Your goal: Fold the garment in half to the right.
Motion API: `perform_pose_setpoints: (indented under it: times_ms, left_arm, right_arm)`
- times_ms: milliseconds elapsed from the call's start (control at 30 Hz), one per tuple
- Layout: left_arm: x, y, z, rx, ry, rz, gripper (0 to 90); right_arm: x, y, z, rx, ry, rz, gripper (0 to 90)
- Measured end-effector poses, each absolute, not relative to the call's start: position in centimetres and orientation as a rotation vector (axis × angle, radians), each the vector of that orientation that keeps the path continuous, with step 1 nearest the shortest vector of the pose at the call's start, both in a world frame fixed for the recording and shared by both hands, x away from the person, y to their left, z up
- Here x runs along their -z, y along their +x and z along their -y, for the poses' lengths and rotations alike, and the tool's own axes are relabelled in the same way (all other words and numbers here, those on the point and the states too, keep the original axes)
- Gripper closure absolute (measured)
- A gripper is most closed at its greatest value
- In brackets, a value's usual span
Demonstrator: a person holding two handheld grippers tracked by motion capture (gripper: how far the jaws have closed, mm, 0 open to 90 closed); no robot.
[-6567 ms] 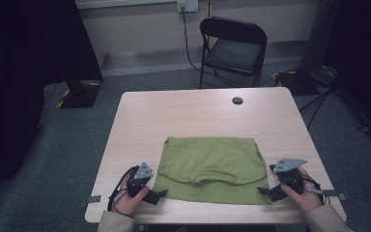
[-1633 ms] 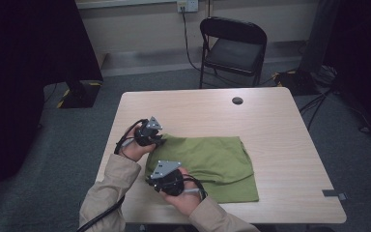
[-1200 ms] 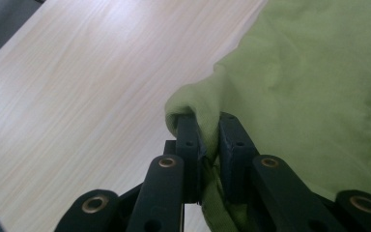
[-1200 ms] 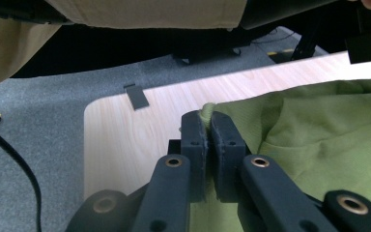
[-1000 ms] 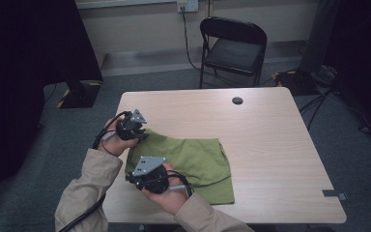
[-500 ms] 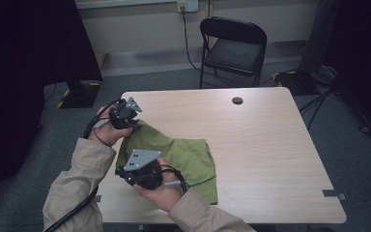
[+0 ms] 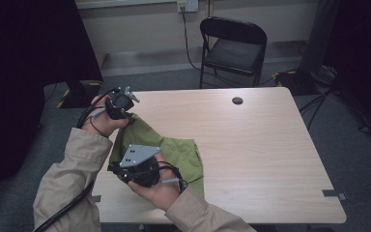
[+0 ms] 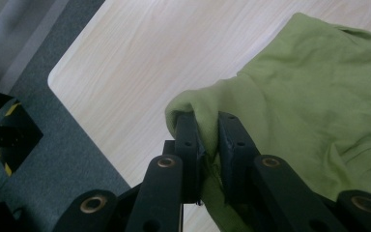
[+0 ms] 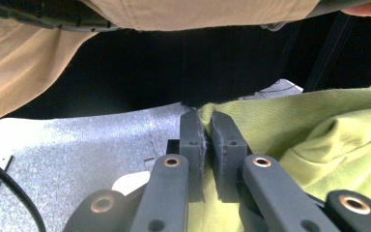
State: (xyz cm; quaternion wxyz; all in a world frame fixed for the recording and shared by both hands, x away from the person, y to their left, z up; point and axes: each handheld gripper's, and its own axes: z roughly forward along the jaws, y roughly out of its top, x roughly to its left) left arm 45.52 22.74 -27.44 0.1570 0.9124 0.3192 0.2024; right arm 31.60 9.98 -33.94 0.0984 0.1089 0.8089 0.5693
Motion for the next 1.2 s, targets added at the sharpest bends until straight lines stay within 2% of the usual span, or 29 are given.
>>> perform_pose_setpoints:
  times_ms: [400,1200]
  left_arm:
    - [27.7,46.1,-21.4,-0.549,2.636,-0.979,80.3]
    - [29.6,48.2,-16.0,-0.465,2.702,-1.003,77.3]
  right_arm:
    - [34.1,31.6,-9.6,-1.688,0.33,-2.387,85.1]
    - [35.4,32.7,-5.2,-1.68,0.433,-2.377,84.5]
